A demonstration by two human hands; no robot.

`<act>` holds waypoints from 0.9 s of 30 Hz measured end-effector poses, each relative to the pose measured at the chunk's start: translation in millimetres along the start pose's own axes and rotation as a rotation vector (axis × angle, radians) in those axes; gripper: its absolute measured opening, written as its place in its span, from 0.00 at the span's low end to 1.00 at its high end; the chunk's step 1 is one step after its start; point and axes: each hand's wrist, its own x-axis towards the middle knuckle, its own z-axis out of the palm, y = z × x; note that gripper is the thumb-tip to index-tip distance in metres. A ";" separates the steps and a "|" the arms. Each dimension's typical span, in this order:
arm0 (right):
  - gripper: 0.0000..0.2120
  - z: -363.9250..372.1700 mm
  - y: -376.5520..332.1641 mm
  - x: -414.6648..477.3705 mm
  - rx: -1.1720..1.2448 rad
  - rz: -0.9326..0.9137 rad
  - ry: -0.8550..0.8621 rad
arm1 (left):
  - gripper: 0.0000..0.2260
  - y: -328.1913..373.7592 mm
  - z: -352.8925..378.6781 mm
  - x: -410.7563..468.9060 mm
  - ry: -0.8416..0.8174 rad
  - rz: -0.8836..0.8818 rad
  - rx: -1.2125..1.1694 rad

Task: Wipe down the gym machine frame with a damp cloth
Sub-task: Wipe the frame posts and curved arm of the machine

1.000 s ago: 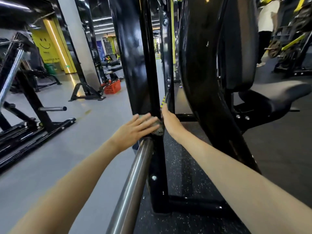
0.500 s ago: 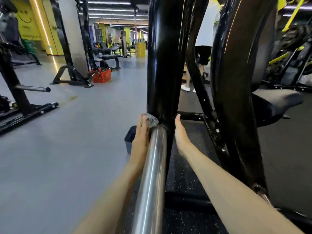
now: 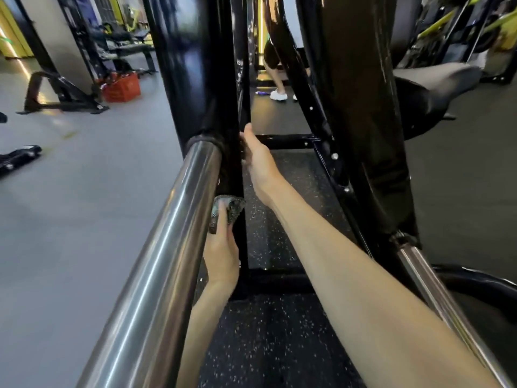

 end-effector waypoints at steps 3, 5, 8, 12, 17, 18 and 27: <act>0.19 -12.7 23.1 3.0 0.143 0.015 -0.092 | 0.30 -25.4 17.1 3.3 0.074 0.176 0.027; 0.19 -21.1 46.2 4.3 0.247 0.069 -0.096 | 0.21 -21.8 11.3 27.5 0.124 0.356 0.033; 0.20 -26.5 83.7 1.0 0.274 0.187 -0.056 | 0.15 -40.7 19.0 42.0 0.072 0.694 0.177; 0.24 -38.6 124.4 -3.6 0.130 0.300 -0.078 | 0.17 -100.6 18.7 -3.4 -0.272 0.951 0.389; 0.26 -57.8 140.5 -10.4 0.102 0.360 -0.063 | 0.17 -76.1 13.4 28.7 -0.188 1.082 0.430; 0.26 -59.7 143.4 -10.6 0.111 0.379 -0.067 | 0.15 -65.5 15.7 39.8 -0.096 1.038 0.379; 0.25 -67.9 179.3 -6.4 0.045 0.433 0.002 | 0.19 -126.2 34.2 -40.1 -0.392 1.210 0.731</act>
